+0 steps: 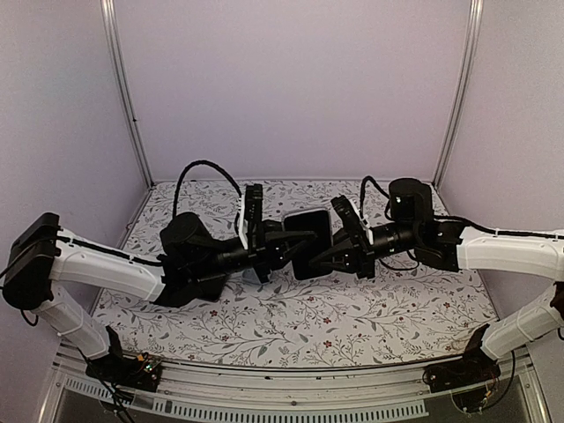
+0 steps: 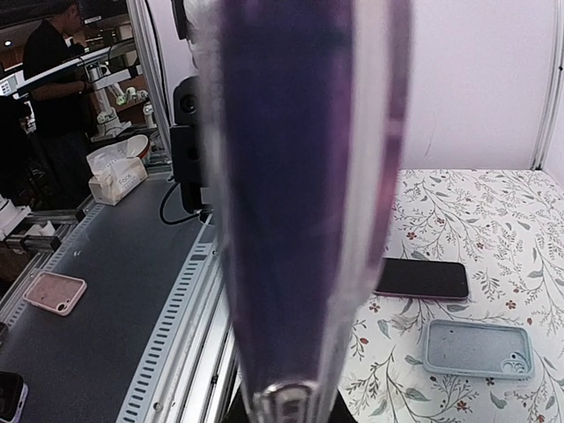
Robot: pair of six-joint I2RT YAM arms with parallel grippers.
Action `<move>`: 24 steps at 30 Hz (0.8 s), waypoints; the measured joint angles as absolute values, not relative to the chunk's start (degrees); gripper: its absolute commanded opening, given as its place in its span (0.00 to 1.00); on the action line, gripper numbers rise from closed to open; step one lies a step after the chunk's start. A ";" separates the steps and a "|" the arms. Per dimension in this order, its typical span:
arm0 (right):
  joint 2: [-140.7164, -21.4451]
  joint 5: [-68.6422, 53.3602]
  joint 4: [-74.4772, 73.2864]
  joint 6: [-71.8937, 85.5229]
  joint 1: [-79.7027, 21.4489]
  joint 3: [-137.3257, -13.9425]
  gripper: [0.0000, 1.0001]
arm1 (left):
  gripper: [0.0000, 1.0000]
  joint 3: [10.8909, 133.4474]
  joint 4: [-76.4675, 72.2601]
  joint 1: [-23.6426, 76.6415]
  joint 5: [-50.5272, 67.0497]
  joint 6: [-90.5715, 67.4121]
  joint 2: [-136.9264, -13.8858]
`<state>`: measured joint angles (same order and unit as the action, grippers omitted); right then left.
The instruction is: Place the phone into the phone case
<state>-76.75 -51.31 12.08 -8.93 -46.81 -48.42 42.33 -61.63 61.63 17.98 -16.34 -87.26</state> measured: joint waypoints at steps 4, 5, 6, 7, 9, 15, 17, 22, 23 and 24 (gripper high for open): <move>-76.44 -51.31 12.08 -8.93 -46.81 -48.47 0.00 | 0.26 42.72 -61.36 61.63 18.46 -15.88 -87.35; -76.20 -51.07 12.08 -8.99 -46.83 -48.47 0.00 | 0.34 42.87 -61.34 61.63 18.61 -15.94 -87.35; -75.90 -50.85 12.12 -9.21 -46.83 -48.47 0.00 | 0.42 43.03 -61.41 61.65 18.63 -15.79 -87.35; -75.46 -50.63 12.08 -9.28 -46.83 -48.45 0.00 | 0.50 43.24 -61.60 61.71 18.76 -16.14 -87.24; -74.37 -50.35 12.21 -9.26 -46.83 -48.45 0.00 | 0.61 43.44 -61.65 61.84 18.61 -15.73 -86.76; -69.41 -50.09 14.68 -8.29 -45.71 -48.40 0.00 | 0.77 41.74 -59.66 62.08 18.63 -12.21 -81.97; -68.10 -50.06 15.94 -7.62 -45.28 -48.40 0.00 | 0.77 40.84 -58.72 62.11 19.11 -10.46 -80.12; -67.05 -50.09 17.98 -6.35 -45.08 -48.40 0.00 | 0.64 41.87 -53.84 62.24 19.86 -5.28 -80.40; -67.05 -50.09 18.00 -6.17 -45.08 -48.40 0.00 | 0.59 42.63 -52.58 62.30 19.92 -4.29 -81.19; -67.05 -50.06 18.04 -5.96 -45.06 -48.40 0.00 | 0.53 43.29 -51.62 62.37 20.03 -3.95 -81.82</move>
